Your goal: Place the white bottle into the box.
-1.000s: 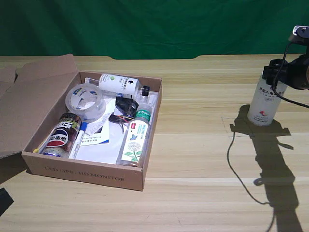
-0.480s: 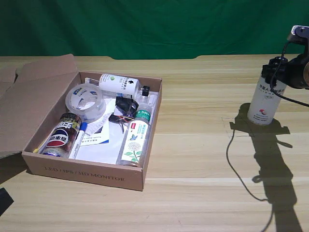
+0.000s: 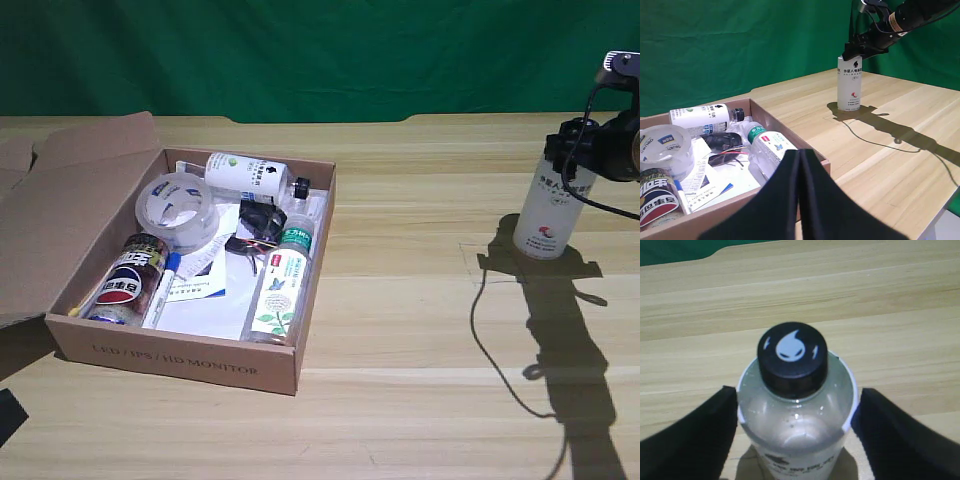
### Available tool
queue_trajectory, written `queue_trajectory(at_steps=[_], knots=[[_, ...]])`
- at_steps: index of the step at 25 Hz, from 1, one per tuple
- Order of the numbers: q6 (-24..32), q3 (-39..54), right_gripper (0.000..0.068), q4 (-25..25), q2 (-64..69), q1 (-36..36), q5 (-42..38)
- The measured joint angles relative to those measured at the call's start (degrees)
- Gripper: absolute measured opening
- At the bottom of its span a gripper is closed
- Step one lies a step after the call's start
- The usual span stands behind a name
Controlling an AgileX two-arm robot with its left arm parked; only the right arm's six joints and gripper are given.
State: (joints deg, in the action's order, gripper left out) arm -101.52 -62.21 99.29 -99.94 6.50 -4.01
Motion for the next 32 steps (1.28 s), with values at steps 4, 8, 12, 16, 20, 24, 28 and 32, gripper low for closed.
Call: queue_trajectory(at_steps=[4,8,12,16,20,24,28,32], knots=[[2.6,-0.4,0.0217,0.3,3.2,0.0,-1.3],[3.2,-1.6,0.0231,0.7,7.2,0.0,-7.0],[3.2,-2.2,0.0231,1.0,10.4,0.0,-11.4],[1.7,-2.4,0.0231,1.6,12.6,0.0,-14.4],[-1.6,-4.5,0.0231,2.3,12.9,-1.8,-19.8],[-2.5,-8.0,0.0231,2.5,12.9,-10.0,-21.7],[-2.6,-11.0,0.0231,2.5,12.9,-19.0,-21.6],[-2.8,-12.5,0.0231,2.5,12.9,-28.3,-19.8]])
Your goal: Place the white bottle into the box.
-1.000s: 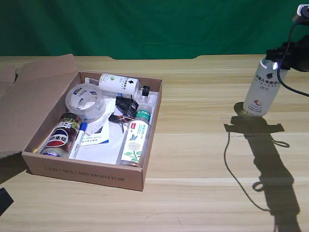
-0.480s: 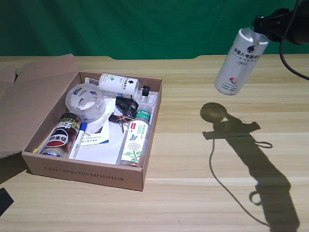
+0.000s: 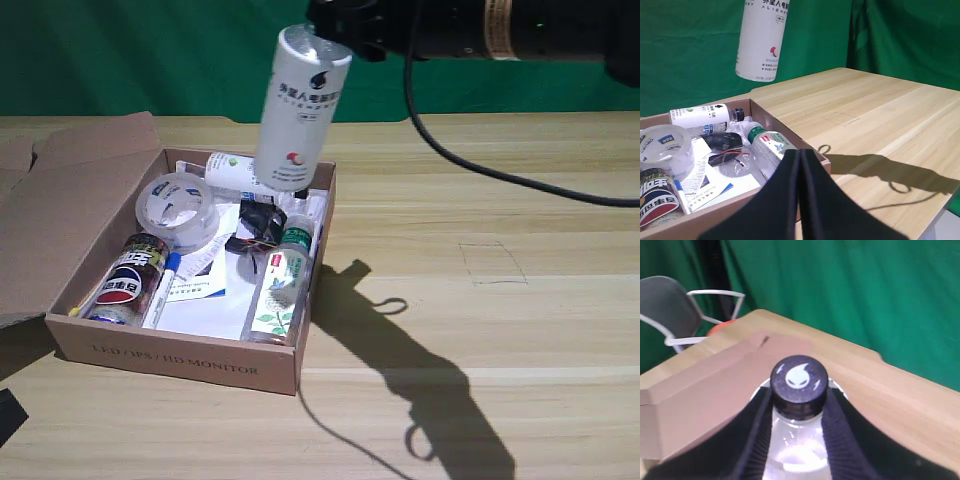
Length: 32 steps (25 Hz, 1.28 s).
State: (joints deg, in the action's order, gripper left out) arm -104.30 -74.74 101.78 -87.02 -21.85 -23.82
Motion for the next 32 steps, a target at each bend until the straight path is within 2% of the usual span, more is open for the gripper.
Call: queue_trajectory(at_steps=[4,10,11,13,17,19,21,23,26,28,30,32], knots=[[0.0,0.0,0.0231,0.0,0.0,-6.2,1.1],[0.0,0.0,0.024,0.0,-0.6,-8.0,-0.1],[0.0,0.0,0.0261,0.0,-1.0,-8.0,-0.4],[0.0,-0.1,0.0364,-0.1,-2.1,-8.0,-1.2],[-2.8,-0.1,0.061,-0.1,-3.5,-8.0,-1.5],[-3.3,-0.1,0.0661,-0.1,-3.6,-8.0,-1.2],[-3.5,-0.1,0.0666,-0.1,-3.6,-8.0,0.1],[-3.5,-0.1,0.0644,-0.1,-3.6,-8.0,1.1],[-4.0,-0.1,0.0532,-0.2,-3.6,-8.0,4.4],[-4.1,-0.1,0.0395,-0.2,-3.2,-8.0,7.4],[-3.2,-0.1,0.0227,-0.4,-1.7,-8.0,11.6],[0.3,-0.1,0.0079,-0.9,0.7,-8.0,17.1]])
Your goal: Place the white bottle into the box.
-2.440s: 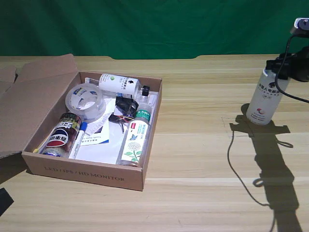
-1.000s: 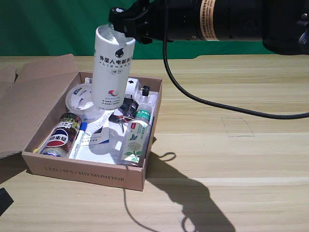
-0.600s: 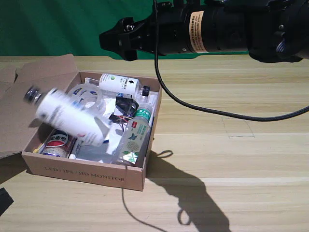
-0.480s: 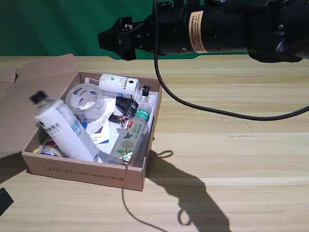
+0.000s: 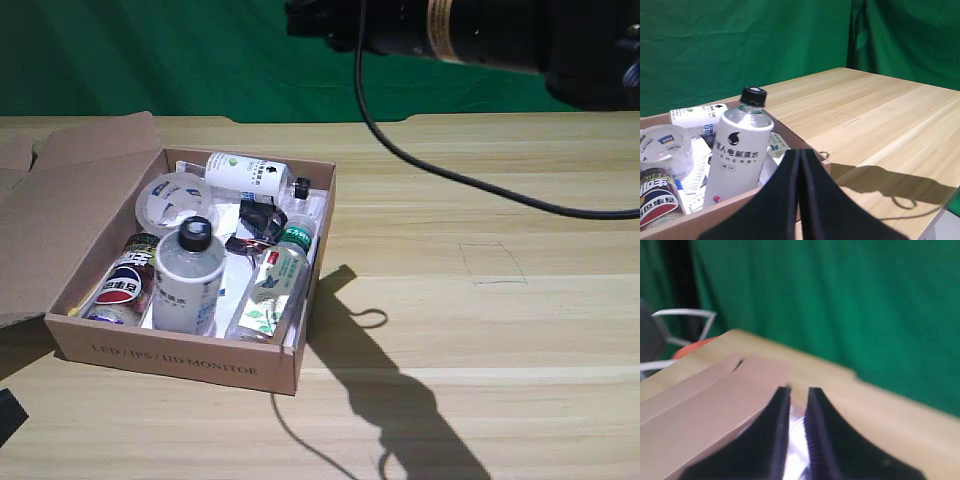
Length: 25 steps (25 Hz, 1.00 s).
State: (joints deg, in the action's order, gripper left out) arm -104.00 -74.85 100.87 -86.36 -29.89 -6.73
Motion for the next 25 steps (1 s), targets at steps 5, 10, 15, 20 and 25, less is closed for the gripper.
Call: queue_trajectory(at_steps=[5,10,15,20,25], knots=[[7.4,0.5,0.0005,-1.1,7.0,0.0,12.3],[13.7,7.2,0.0003,-2.1,16.7,0.0,27.3],[20.1,18.3,0.0003,-5.2,27.9,0.0,29.8],[21.3,32.6,0.0003,-10.4,39.7,0.0,30.6],[21.6,45.5,0.0003,-12.9,51.7,0.0,30.7]])
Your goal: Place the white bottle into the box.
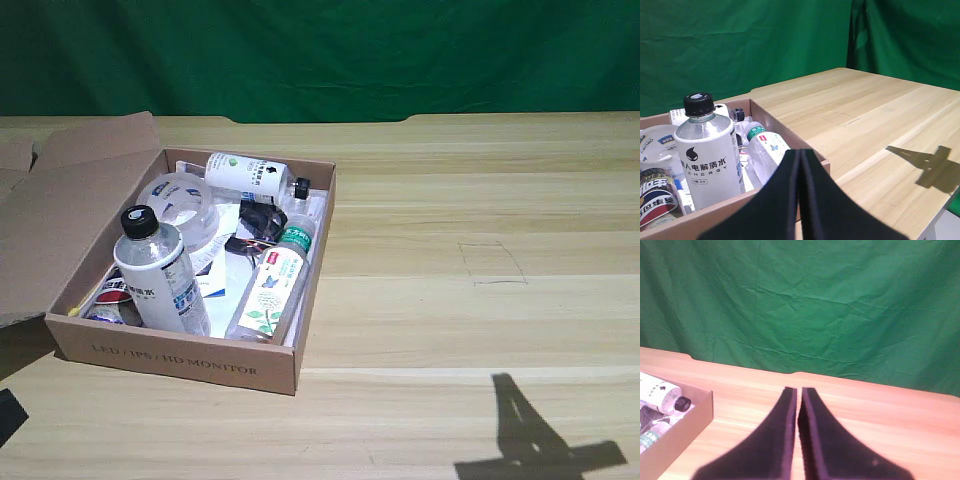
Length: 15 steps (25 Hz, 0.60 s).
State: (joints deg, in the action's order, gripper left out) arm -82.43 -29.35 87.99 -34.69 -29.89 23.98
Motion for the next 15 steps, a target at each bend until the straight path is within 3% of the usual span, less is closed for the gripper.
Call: queue_trajectory(at_steps=[8,15], knots=[[3.7,11.3,0.0003,-4.4,19.1,0.0,1.8],[5.1,16.4,0.0003,-8.8,22.8,0.0,5.7]])
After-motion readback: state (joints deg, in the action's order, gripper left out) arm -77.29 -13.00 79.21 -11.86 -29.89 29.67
